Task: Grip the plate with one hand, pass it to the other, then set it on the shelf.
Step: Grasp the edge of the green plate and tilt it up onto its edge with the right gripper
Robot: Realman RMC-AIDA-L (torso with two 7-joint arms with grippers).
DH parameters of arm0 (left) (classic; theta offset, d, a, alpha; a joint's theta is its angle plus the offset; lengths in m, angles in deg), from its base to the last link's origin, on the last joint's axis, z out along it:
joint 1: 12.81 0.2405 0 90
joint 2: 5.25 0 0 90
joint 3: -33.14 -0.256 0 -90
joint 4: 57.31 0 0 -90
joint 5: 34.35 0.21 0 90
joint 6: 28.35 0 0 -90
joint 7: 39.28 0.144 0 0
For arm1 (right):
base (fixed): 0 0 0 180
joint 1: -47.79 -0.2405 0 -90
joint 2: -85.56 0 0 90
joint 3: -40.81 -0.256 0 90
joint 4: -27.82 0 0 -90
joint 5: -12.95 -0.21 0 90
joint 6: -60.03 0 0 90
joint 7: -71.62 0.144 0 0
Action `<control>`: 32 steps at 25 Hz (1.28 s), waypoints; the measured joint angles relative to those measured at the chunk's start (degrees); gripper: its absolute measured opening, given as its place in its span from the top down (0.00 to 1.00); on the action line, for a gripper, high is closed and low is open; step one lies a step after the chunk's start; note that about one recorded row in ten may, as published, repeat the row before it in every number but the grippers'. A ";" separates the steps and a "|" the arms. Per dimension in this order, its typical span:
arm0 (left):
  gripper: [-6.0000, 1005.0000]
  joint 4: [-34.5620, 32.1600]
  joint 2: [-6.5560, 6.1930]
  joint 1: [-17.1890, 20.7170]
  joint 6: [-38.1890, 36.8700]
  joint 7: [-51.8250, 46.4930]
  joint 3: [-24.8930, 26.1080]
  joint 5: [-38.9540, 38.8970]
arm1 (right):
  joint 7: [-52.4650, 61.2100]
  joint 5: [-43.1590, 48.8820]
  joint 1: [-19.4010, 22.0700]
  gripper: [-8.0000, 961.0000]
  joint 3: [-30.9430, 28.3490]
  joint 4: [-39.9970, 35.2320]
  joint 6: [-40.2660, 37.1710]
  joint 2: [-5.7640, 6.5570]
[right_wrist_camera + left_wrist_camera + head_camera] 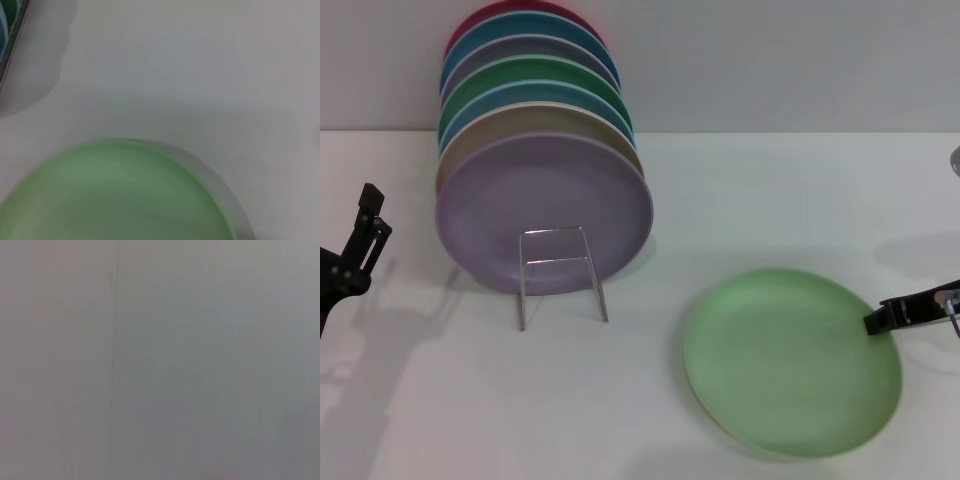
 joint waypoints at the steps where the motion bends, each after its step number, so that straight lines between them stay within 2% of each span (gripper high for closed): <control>1: 0.21 0.00 0.00 0.00 0.00 0.00 0.00 0.00 | 0.00 0.00 0.02 0.94 -0.08 0.11 0.00 0.01; 8: 0.21 -0.01 0.00 0.03 0.00 -0.03 0.00 0.05 | 0.01 0.00 1.80 0.96 -0.66 5.05 -1.07 -0.06; 15: 0.22 -0.01 0.00 0.02 -0.05 -0.26 0.00 0.09 | -1.02 -0.29 4.89 0.97 -2.06 13.51 -4.43 -0.25; 20: 0.22 0.06 0.08 -0.05 -0.08 -0.37 -0.07 0.31 | -3.50 -2.12 6.39 0.97 -1.65 17.50 -10.70 -0.39; 25: 0.22 0.35 0.09 -0.06 -0.09 -0.45 -0.06 0.37 | -5.69 -2.88 5.72 0.97 0.03 16.48 -17.11 -0.41; 32: 0.22 0.33 0.08 -0.26 -0.09 -0.52 -0.39 0.43 | -5.97 -3.01 6.08 0.97 7.95 13.85 -31.41 -0.47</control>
